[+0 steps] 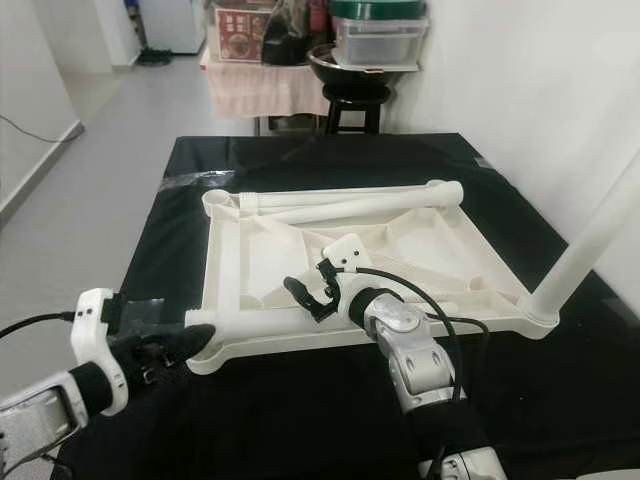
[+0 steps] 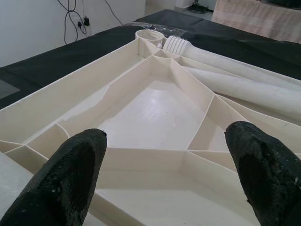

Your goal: Building children table

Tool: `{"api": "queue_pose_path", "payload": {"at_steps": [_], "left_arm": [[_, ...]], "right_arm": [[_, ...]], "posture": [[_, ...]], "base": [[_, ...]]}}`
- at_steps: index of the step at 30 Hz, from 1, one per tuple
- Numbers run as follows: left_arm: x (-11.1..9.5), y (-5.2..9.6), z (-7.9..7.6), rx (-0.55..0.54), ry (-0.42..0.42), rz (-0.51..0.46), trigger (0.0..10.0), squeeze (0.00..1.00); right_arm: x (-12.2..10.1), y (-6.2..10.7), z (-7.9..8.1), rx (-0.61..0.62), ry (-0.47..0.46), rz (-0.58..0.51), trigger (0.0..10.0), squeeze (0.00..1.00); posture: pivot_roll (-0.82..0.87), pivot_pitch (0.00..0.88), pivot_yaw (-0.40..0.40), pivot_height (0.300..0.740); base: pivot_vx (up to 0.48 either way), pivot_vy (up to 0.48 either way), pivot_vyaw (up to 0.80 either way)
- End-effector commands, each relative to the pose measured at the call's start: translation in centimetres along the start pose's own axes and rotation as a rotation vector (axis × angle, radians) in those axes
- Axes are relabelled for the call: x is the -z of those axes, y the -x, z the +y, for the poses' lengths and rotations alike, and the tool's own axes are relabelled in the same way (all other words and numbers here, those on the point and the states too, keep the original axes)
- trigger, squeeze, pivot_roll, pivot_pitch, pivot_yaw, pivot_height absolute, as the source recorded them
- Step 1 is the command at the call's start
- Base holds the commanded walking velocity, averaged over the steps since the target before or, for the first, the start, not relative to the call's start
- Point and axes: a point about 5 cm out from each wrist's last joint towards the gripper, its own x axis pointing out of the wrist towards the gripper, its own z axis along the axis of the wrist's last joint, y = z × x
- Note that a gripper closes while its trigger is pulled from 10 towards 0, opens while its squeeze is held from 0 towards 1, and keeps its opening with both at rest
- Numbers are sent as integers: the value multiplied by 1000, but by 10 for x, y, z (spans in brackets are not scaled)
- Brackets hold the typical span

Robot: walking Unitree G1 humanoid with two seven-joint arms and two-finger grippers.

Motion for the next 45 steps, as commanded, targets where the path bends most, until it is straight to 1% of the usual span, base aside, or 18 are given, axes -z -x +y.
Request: {"api": "queue_pose_path", "payload": {"at_steps": [1, 10, 13, 16, 18, 22, 25, 28, 31, 33, 37, 38, 39, 41, 44, 45], "left_arm": [[2, 0, 1, 9, 14, 16, 10000, 0], [0, -7, 3, 51, 30, 50, 10000, 0], [-5, -13, 1, 80, 38, 56, 10000, 0], [-7, -16, 1, 93, 42, 58, 10000, 0], [-13, -22, 2, 119, 44, 79, 10000, 0], [-14, -24, 3, 130, 46, 89, 10000, 0], [-16, -29, 9, 148, 64, 136, 10000, 0], [-15, -29, 12, 149, 70, 153, 10000, 0], [-13, -31, 15, 169, 94, 192, 10000, 0], [-13, -31, 15, 169, 94, 192, 10000, 0], [-13, -32, 18, 198, 116, 218, 10000, 0], [-13, -32, 18, 230, 117, 224, 10000, 0], [-13, -32, 18, 230, 117, 224, 10000, 0], [-12, -35, 20, 277, 117, 235, 10000, 0], [-12, -35, 20, 277, 117, 235, 10000, 0], [-12, -36, 21, 292, 117, 240, 0, 0]], "right_arm": [[-2, -1, -3, 15, 16, -6, 10000, 0], [-3, -1, -4, 18, 19, -7, 10000, 0], [-3, -1, -3, 20, 20, -9, 10000, 0], [-4, -1, -3, 22, 20, -10, 10000, 0], [-4, 0, -5, 27, 20, -11, 10000, 0], [-5, 0, -5, 30, 21, -12, 10000, 0], [-6, 2, -7, 37, 27, -12, 10000, 0], [-6, 2, -7, 39, 29, -12, 10000, 0], [-7, 3, -8, 42, 33, -13, 10000, 0], [-7, 3, -8, 42, 33, -13, 10000, 0], [-8, 3, -8, 43, 37, -14, 10000, 0], [-8, 3, -8, 44, 40, -16, 10000, 0], [-8, 3, -8, 44, 40, -16, 10000, 0], [-9, 3, -7, 45, 42, -19, 10000, 0], [-9, 3, -7, 45, 42, -19, 10000, 0], [-9, 3, -7, 46, 43, -20, 10000, 0]], "posture": [[-64, 0, -50, 740], [-64, 0, -51, 740], [-73, 0, -45, 740], [-75, 0, -42, 740], [-81, 0, -41, 740], [-84, 0, -40, 740], [-92, 0, -39, 740], [-97, 0, -37, 740], [-100, 0, -35, 740], [-100, 0, -35, 740], [-104, 0, -34, 740], [-105, 0, -31, 740], [-105, 0, -31, 740], [-108, 0, -28, 740], [-108, 0, -28, 740], [-108, 0, -28, 740]], "base": [[0, 0, 0], [0, 0, 0], [0, 0, 0], [0, 0, 0], [0, 0, 0], [0, 0, 0], [0, 0, 0], [0, 0, 0], [0, 0, 0], [0, 0, 0], [0, 0, 0], [0, 0, 0], [0, 0, 0], [0, 0, 0], [0, 0, 0], [0, 0, 0]]}}
